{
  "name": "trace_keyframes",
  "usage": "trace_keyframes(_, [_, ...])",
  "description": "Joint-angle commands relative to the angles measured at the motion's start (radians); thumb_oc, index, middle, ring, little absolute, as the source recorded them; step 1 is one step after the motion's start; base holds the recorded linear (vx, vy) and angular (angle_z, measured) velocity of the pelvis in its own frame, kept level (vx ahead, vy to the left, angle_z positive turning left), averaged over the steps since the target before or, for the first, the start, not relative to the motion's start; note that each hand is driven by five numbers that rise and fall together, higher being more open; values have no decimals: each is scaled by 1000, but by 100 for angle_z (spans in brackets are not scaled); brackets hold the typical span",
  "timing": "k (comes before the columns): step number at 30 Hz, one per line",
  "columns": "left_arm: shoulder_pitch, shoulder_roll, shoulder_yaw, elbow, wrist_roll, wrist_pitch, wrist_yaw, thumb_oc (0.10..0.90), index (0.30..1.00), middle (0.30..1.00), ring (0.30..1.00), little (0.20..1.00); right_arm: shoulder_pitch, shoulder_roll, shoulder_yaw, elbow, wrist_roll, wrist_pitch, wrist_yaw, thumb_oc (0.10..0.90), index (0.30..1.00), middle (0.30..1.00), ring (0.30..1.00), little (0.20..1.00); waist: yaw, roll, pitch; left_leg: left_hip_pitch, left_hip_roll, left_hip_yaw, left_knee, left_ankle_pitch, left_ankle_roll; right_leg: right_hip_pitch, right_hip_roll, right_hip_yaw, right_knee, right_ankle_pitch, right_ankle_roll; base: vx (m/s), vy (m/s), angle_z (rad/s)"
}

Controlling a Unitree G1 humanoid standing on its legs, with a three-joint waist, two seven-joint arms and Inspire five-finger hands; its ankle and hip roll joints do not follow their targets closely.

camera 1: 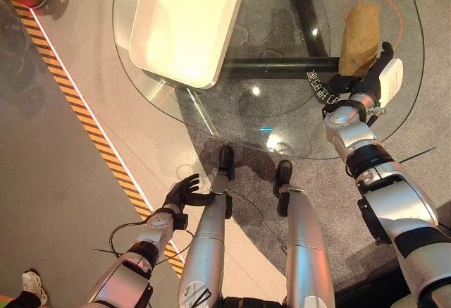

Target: Wipe the table with a cloth and put it in the basket.

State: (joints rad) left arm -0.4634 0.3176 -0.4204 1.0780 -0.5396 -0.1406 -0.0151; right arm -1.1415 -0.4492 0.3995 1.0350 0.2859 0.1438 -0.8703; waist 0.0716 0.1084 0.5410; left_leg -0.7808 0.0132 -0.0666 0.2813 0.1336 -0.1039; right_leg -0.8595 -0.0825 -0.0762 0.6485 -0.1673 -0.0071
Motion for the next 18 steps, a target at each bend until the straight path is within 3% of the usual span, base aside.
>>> trace_keyframes(1, [34, -17, 5, 3, -28, -17, 2, 800, 900, 900, 900, 900, -88, -108, 47, -3, -33, -28, -61, 800, 900, 900, 900, 900, -4, 35, -21, 6, -73, 57, 156, -152, 87, 38, 39, -20, -116, 77, 9, 0, 0, 0])
trace_keyframes(2, [32, -17, 3, 5, -29, -17, 1, 800, 900, 900, 900, 900, -91, -106, 47, 5, -32, -25, -58, 753, 860, 860, 860, 853, -3, 36, -21, 6, -74, 57, 157, -152, 87, 37, 39, -21, -115, 76, 8, 0, 0, 0])
trace_keyframes(3, [31, -17, 3, 7, -29, -18, -1, 800, 900, 900, 900, 900, -94, -106, 49, 12, -29, -21, -53, 509, 651, 651, 651, 609, -3, 37, -21, 5, -74, 58, 157, -152, 87, 36, 39, -22, -115, 76, 8, 0, 0, 0])
trace_keyframes(4, [30, -16, 4, 7, -30, -16, -2, 800, 900, 900, 900, 900, -95, -106, 50, 14, -28, -20, -51, 413, 568, 568, 568, 513, -3, 37, -21, 5, -74, 58, 156, -152, 87, 36, 39, -22, -115, 76, 8, 0, 0, 0])
trace_keyframes(5, [29, -15, 3, 9, -32, -17, -5, 800, 900, 900, 900, 900, -98, -108, 51, 22, -27, -18, -48, 100, 300, 300, 300, 200, -3, 37, -21, 4, -74, 58, 158, -152, 88, 35, 39, -21, -113, 76, 7, 0, 0, 0])
trace_keyframes(18, [37, -19, -2, 5, -31, -22, -4, 800, 900, 900, 900, 900, -90, -106, 49, 22, -28, -39, -47, 100, 300, 300, 300, 200, -1, 37, -21, -3, -73, 57, 160, -152, 90, 28, 39, -24, -112, 78, 7, 0, 0, 0])
